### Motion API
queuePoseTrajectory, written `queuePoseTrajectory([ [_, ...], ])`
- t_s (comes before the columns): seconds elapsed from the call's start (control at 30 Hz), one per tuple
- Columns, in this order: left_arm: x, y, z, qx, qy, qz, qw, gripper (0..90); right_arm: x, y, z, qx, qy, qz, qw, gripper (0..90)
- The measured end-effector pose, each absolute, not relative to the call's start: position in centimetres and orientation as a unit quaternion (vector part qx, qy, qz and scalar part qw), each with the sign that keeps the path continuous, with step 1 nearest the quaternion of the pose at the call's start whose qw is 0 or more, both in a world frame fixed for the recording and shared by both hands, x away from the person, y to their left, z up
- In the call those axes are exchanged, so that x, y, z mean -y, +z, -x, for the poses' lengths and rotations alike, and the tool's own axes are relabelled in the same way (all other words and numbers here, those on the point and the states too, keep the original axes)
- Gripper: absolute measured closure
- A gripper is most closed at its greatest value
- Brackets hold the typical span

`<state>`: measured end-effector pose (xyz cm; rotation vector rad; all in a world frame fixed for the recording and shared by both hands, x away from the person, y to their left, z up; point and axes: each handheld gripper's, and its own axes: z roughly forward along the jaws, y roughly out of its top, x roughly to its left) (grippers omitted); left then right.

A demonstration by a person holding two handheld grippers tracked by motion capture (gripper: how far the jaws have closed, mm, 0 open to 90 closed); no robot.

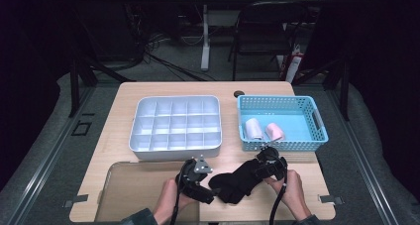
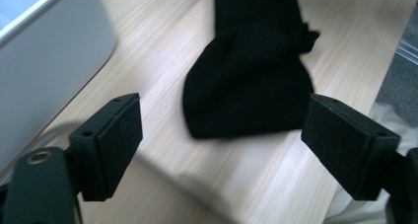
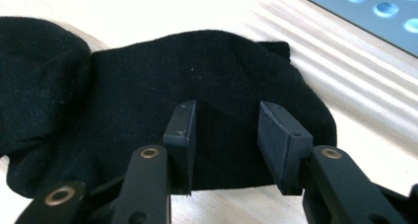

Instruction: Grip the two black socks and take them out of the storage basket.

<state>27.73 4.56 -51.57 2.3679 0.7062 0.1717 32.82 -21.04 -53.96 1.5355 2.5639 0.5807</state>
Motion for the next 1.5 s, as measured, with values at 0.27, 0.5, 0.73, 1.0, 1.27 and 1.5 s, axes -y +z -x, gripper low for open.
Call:
queuePoseTrajectory([
  [0.27,-0.6,-52.1,-28.6,-0.247,0.061,-0.918,0.306,29.0,21.6,-54.2,-32.8,-0.840,0.188,-0.506,0.045,66.5],
  [0.5,2.4,-52.5,-29.3,-0.228,0.073,-0.933,0.270,34.4,21.5,-54.4,-32.8,-0.837,0.187,-0.513,0.045,69.3],
  [0.73,2.9,-53.6,-29.9,-0.223,0.074,-0.942,0.240,53.3,21.3,-54.4,-32.6,-0.832,0.184,-0.521,0.050,71.2],
  [1.0,2.4,-54.5,-29.9,-0.215,0.066,-0.943,0.245,78.0,21.3,-54.4,-32.6,-0.835,0.175,-0.518,0.059,72.4],
  [1.27,1.2,-53.7,-29.5,-0.213,0.080,-0.930,0.289,83.3,21.6,-54.4,-32.3,-0.828,0.177,-0.529,0.060,72.8],
  [1.5,-0.8,-52.2,-28.6,-0.218,0.086,-0.914,0.330,83.1,22.1,-54.4,-32.2,-0.824,0.175,-0.535,0.061,72.8],
])
